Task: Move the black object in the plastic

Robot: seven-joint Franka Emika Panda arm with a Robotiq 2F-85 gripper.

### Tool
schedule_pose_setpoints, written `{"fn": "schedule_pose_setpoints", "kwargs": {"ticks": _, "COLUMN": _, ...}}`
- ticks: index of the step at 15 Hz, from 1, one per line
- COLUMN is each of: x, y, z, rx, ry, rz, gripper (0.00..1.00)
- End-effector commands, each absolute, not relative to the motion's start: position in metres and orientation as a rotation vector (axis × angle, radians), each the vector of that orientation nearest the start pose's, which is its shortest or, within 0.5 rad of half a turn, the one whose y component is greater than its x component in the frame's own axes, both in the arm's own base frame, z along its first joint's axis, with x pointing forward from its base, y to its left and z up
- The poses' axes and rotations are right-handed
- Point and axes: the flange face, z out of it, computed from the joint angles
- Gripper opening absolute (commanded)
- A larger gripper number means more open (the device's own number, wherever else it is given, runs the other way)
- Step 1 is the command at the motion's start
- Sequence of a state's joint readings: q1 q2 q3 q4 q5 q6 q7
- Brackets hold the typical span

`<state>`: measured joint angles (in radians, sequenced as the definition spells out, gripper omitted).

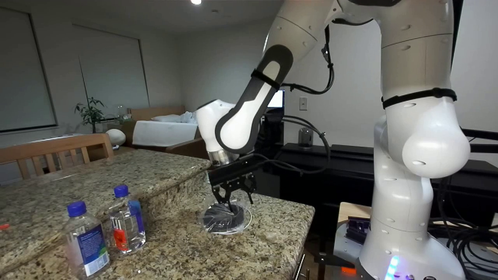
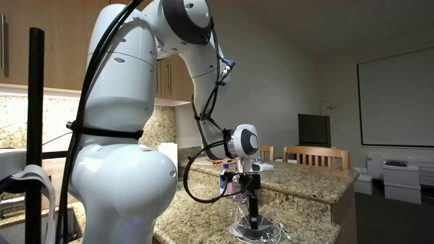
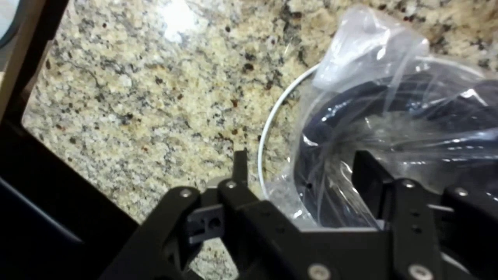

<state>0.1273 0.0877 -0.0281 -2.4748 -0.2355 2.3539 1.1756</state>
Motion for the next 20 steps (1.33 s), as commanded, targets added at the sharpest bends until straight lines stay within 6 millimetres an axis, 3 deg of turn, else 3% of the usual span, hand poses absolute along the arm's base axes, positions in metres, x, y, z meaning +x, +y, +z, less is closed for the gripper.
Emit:
{"fn": "schedule_pose_setpoints", "kwargs": {"ticks": 1, "x": 0.454, "y": 0.056, "z": 0.303, "rx": -3.154, "ry": 1.429, "rz": 0.057, "gripper": 0.98}}
{"fn": "schedule_pose_setpoints", "kwargs": {"ticks": 3, "x": 0.463, "y": 0.070, "z": 0.329, "rx": -3.218, "ry": 1.377, "rz": 0.085, "gripper": 1.00}}
{"fn": "schedule_pose_setpoints", "kwargs": {"ticks": 7, "x": 0.463, "y": 0.097, "z": 0.370, "rx": -3.274, "ry": 1.229, "rz": 0.095, "gripper": 1.00}}
{"fn": "schedule_pose_setpoints", "kwargs": {"ticks": 11, "x": 0.449, "y": 0.124, "z": 0.396, "rx": -3.292, "ry": 1.049, "rz": 0.020, "gripper": 1.00}}
{"fn": "schedule_pose_setpoints", "kwargs": {"ticks": 15, "x": 0.430, "y": 0.137, "z": 0.426, "rx": -3.263, "ry": 0.828, "rz": -0.105, "gripper": 1.00}}
{"fn": "schedule_pose_setpoints", "kwargs": {"ticks": 20, "x": 0.403, "y": 0.135, "z": 0.429, "rx": -3.229, "ry": 0.422, "rz": 0.057, "gripper": 1.00}}
